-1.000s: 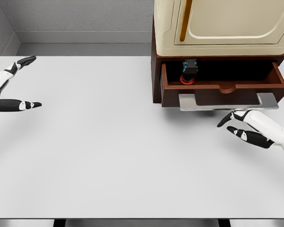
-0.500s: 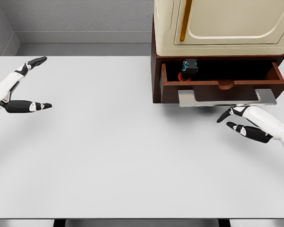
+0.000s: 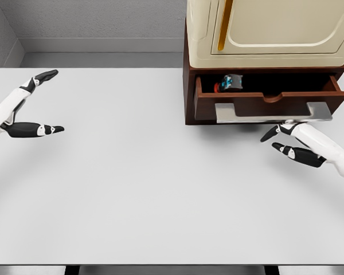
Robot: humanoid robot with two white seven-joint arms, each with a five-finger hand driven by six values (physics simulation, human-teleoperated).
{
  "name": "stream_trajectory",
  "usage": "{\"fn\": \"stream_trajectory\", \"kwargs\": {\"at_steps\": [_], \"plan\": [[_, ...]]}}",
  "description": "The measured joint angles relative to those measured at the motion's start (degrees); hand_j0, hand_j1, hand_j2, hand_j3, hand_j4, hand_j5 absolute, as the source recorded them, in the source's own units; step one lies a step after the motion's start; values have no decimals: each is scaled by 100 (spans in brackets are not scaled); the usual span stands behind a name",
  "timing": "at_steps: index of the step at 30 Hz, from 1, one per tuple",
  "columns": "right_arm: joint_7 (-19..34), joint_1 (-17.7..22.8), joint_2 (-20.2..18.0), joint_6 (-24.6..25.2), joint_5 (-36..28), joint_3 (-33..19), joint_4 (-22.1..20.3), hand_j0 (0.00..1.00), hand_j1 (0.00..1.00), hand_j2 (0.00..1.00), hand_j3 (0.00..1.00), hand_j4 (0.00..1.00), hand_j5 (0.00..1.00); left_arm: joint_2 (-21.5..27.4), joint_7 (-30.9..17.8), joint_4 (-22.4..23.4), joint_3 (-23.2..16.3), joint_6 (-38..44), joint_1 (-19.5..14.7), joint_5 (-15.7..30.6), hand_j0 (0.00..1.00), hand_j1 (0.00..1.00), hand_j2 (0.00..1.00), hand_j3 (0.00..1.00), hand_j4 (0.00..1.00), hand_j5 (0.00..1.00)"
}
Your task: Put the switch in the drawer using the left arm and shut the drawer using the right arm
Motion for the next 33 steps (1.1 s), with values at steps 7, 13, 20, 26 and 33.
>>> {"fn": "stream_trajectory", "kwargs": {"at_steps": [7, 13, 20, 26, 33], "plan": [[-2, 0, 6, 12, -32, 8, 15, 53, 53, 53, 53, 53, 53, -10, 0, -15, -16, 0, 9, -7, 100, 100, 100, 100, 100, 100], [5, -26, 7, 14, -37, 1, 46, 54, 54, 54, 54, 54, 54, -39, 0, -40, -25, -1, 26, -9, 100, 100, 100, 100, 100, 100], [6, -343, 54, 2, 60, 120, 348, 54, 54, 54, 54, 54, 54, -47, 0, -24, -10, 0, 26, -8, 100, 100, 100, 100, 100, 100], [10, -509, 99, 10, 109, 196, 501, 54, 54, 54, 54, 54, 54, -47, 0, -11, 1, 0, 35, -8, 100, 100, 100, 100, 100, 100], [15, -852, 184, 9, 98, 391, 853, 55, 55, 55, 55, 55, 55, -47, 0, -8, 6, 0, 35, -7, 100, 100, 100, 100, 100, 100]]}}
